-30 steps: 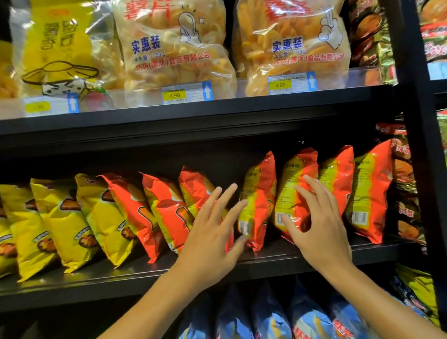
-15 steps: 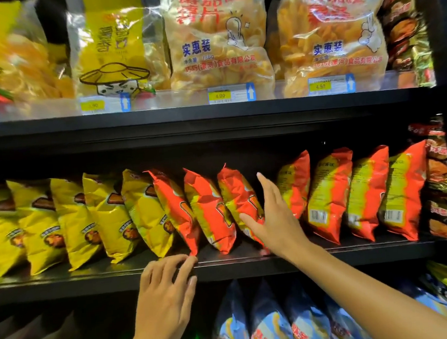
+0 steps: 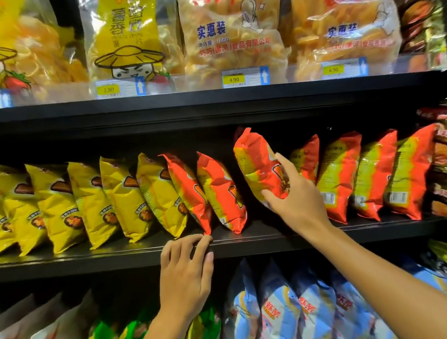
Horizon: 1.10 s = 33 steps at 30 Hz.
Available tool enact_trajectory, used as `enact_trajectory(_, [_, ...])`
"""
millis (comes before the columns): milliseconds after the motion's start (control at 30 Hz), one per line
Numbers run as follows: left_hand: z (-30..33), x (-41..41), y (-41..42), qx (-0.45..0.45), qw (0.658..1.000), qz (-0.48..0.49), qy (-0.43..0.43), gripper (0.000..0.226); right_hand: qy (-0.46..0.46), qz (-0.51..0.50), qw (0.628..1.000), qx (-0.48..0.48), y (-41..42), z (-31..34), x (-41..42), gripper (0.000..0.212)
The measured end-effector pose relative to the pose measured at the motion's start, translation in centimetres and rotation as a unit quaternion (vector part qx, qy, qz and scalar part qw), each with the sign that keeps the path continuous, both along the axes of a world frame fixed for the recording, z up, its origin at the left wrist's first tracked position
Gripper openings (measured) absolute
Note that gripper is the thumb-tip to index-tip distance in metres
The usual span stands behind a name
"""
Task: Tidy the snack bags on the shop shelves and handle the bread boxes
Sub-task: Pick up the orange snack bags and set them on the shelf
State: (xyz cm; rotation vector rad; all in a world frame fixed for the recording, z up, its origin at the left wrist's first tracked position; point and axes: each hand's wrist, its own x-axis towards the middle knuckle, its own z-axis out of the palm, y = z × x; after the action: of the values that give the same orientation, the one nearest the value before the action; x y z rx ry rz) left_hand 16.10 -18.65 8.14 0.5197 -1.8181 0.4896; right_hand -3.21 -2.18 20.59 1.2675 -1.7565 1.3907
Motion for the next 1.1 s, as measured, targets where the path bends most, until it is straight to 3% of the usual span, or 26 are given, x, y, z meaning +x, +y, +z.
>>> enact_trajectory(133, [0.6,0.5,1.2,0.072,0.996,-0.048,0.010,0.044,0.000,0.057,0.995,-0.077,5.5,-0.4,1.5,0.087])
enact_trajectory(233, [1.3,0.4,5.6,0.140,0.966,-0.196,0.089,0.044,0.005,0.079,0.990,-0.116,10.3,-2.4,3.4,0.088])
enact_trajectory(367, [1.4,-0.4,15.8,0.256,0.877,-0.390,0.114,0.052,0.021,0.079,0.990,-0.117,14.7,-6.4,5.1,0.088])
enact_trajectory(533, [-1.5,-1.7,24.4,0.358,0.753,-0.545,0.084,0.071,0.047,0.061,0.992,-0.100,17.3,-13.0,6.0,0.084])
enact_trajectory(667, [-5.0,-2.5,27.3,0.440,0.686,-0.573,0.085,0.072,0.086,0.035,0.994,-0.057,18.9,-18.3,6.0,0.076])
enact_trajectory(867, [-9.5,-2.4,28.6,0.568,0.601,-0.536,0.171,0.060,0.054,0.099,0.991,0.068,21.4,-24.8,7.4,0.077])
enact_trajectory(1000, [-12.2,-1.3,28.1,0.598,0.632,-0.460,0.178,0.050,-0.002,0.139,0.987,0.084,23.0,-26.9,7.9,0.057])
enact_trajectory(1100, [-14.3,0.0,27.6,0.632,0.620,-0.437,0.159,0.045,-0.108,0.133,0.985,0.006,23.8,-27.3,8.0,0.044])
